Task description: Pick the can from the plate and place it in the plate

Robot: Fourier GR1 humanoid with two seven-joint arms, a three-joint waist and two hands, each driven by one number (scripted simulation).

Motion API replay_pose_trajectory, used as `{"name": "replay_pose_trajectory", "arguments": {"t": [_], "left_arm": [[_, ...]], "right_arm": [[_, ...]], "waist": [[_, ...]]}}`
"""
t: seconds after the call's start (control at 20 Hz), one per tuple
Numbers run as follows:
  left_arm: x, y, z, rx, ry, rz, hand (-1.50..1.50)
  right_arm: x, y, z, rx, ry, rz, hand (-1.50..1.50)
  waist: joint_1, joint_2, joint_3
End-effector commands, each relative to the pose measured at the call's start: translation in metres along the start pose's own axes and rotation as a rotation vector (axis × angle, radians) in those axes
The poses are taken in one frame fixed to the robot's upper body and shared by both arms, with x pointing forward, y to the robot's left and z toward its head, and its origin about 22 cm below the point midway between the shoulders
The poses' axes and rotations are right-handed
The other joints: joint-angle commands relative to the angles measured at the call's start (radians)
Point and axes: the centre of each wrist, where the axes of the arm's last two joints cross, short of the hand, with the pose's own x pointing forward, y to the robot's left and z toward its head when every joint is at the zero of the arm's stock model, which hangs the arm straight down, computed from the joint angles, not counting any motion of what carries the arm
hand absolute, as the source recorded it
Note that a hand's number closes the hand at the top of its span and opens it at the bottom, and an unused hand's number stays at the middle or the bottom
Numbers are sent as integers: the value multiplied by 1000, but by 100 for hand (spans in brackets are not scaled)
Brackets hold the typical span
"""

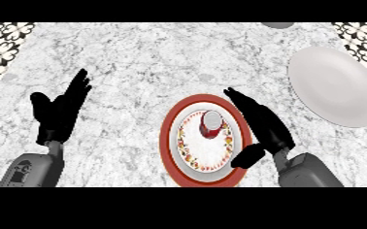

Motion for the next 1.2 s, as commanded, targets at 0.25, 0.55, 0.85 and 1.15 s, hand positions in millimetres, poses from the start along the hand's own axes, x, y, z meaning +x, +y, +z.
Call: {"name": "replay_pose_trajectory", "arguments": {"t": [0.25,0.55,0.85,1.15], "left_arm": [[3,5,5,6,-14,1,0],[4,21,7,-7,1,1,0],[-4,4,1,-2,9,-6,0],[-7,13,3,-1,1,-10,0]], "right_arm": [[8,-4,-37,95,54,43,-150],[23,13,-51,90,86,94,-150],[14,23,-59,102,98,124,-150],[19,26,-65,226,70,160,150]], "waist": [[4,0,0],[3,0,0],[1,0,0],[2,1,0]]}}
